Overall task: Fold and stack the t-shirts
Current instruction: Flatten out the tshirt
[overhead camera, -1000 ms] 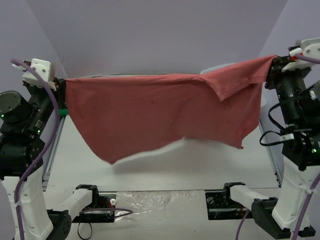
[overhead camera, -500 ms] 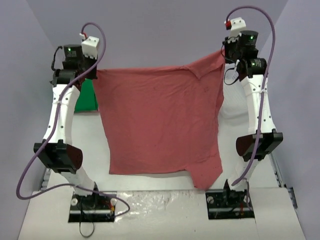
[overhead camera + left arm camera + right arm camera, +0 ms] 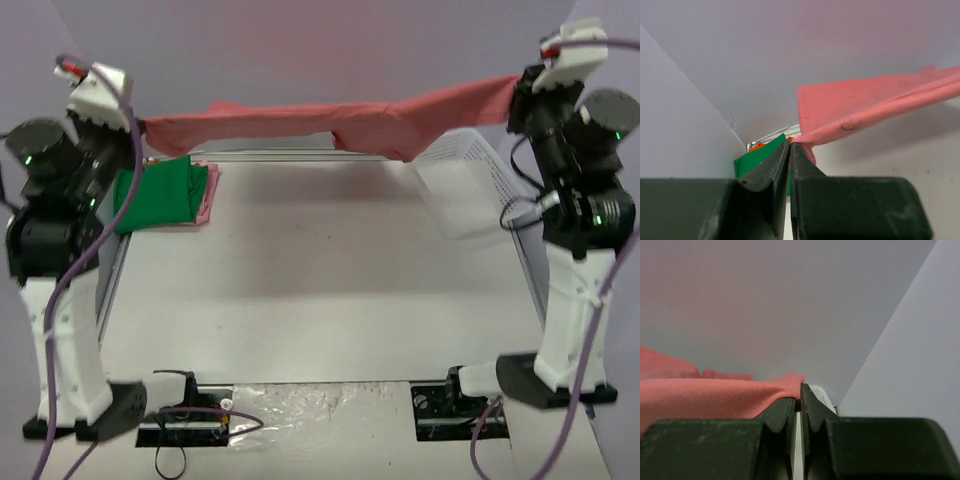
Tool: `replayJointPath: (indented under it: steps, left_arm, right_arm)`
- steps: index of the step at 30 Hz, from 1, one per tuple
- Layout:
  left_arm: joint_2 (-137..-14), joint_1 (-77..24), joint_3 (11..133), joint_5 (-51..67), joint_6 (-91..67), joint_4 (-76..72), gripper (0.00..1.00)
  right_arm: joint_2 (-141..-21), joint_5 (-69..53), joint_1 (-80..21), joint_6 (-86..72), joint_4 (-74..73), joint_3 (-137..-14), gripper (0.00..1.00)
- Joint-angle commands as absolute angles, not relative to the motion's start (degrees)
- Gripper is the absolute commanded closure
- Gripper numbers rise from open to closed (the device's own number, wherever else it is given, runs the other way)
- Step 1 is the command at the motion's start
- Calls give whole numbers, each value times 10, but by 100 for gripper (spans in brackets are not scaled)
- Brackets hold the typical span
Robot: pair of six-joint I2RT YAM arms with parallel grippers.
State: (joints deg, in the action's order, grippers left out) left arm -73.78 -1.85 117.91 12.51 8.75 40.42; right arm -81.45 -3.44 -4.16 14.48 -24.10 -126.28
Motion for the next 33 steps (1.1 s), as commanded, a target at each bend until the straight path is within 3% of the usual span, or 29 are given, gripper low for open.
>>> replayJointPath:
  steps: [1,7,9,10,11,12,13,15,18,21,25,26,28,29,32,33]
  left_arm:
    - [-667,-14,1066,154,154,435,98]
    - [-530,-13,906,309,307,598,98]
    - [-513,-13,887,347,383,686,95]
    - [-509,-13,883,392,420,725,43]
    - [-502,-13,882,409,492,801,32]
    - [-498,-12,880,416,504,818,33]
    - [-493,-12,882,426,510,846,35]
    - [-501,-14,898,444,546,866,27]
    - [-532,-14,948,454,544,863,23]
    - [-575,-14,968,461,515,812,21]
    - [-634,-14,893,405,299,538,21]
    - [-654,-13,877,383,269,504,22]
    - [-733,-13,848,377,205,442,23]
    - [-787,-13,839,387,193,427,31]
    - [-856,-14,830,418,159,382,53]
    - [-897,-16,833,425,152,368,69]
  right_arm:
    - [-702,-60,-37,126,-215,-1132,100]
    - [-521,-97,-30,132,-320,-893,100]
    - [-502,-107,-30,157,-387,-868,96]
    - [-496,-114,-31,169,-409,-858,56]
    - [-488,-121,-30,177,-426,-857,51]
    - [-484,-124,-30,191,-449,-859,48]
    - [-483,-133,-27,196,-455,-868,40]
    - [-490,-139,-27,204,-454,-882,18]
    - [-525,-146,-28,197,-432,-929,17]
    - [-591,-134,-27,188,-387,-947,26]
    - [-685,-148,-28,188,-352,-949,41]
    - [-706,-152,-29,185,-338,-950,59]
    - [-767,-168,-31,192,-328,-952,84]
    - [-811,-177,-32,192,-326,-957,100]
    - [-873,-172,-49,204,-323,-958,100]
    - [-909,-160,-56,211,-323,-955,100]
